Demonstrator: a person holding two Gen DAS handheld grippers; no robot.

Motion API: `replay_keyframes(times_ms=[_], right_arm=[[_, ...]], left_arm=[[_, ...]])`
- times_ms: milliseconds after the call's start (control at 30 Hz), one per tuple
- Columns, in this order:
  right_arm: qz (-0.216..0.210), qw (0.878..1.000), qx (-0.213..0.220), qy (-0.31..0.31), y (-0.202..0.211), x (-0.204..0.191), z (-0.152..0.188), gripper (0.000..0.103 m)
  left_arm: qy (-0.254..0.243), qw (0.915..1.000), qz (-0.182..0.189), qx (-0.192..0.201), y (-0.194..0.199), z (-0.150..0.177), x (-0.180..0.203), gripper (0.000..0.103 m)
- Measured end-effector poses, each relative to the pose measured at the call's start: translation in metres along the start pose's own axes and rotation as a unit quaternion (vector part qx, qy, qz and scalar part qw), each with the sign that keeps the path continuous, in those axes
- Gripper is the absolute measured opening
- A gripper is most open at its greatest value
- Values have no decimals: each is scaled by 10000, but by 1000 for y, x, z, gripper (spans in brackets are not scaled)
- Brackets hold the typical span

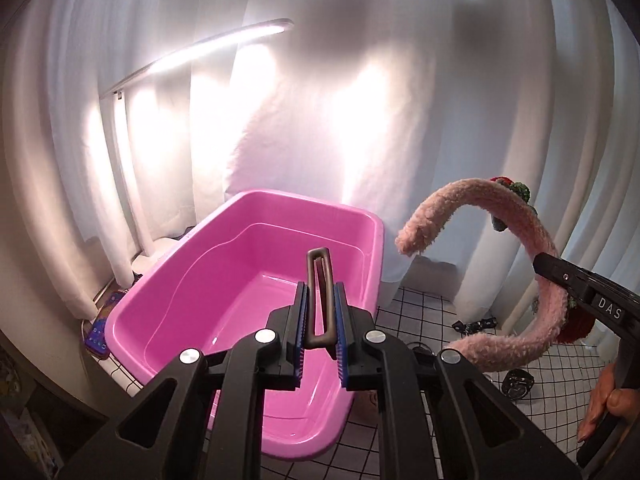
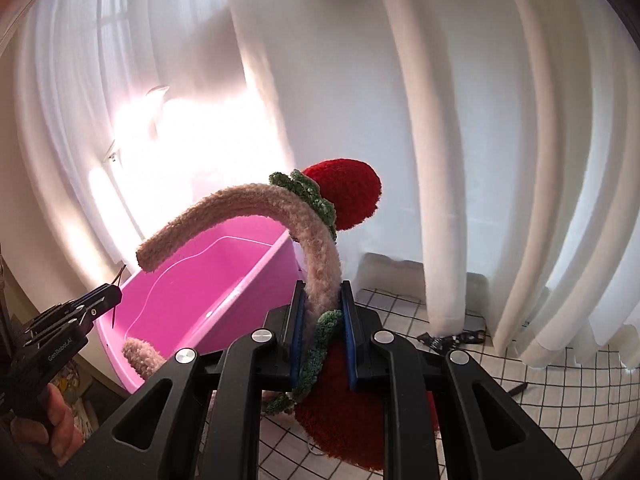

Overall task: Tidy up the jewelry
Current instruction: 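Lift the headband with the right tool while the left tool carries the clip to the tub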

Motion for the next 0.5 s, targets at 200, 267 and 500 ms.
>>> replay_keyframes(times_ms=[200,267,500], right_arm=[[-300,9979,-354,450,-72,-74,-25,16],[-353,9963,-508,593,-91,-94,-27,16],[-380,9841,-1384,1049,-156,-132,-15,16]], left_arm=[[242,9986,-386,-276,-34,-2,-74,13],[316,9978,-428,-405,-46,2,-90,12],[621,9910,-430,-1108,-85,20,-118,12]])
Point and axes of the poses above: each gripper's, at about its wrist camera, not at the fingertips, and y roughly against the way its jaws point, x to its right, z to its underside, the point moved 10 cm from there along -y, roughly the way its jaws point, and after that the axes turned 3 degrees about y, right-handed, at the moved point
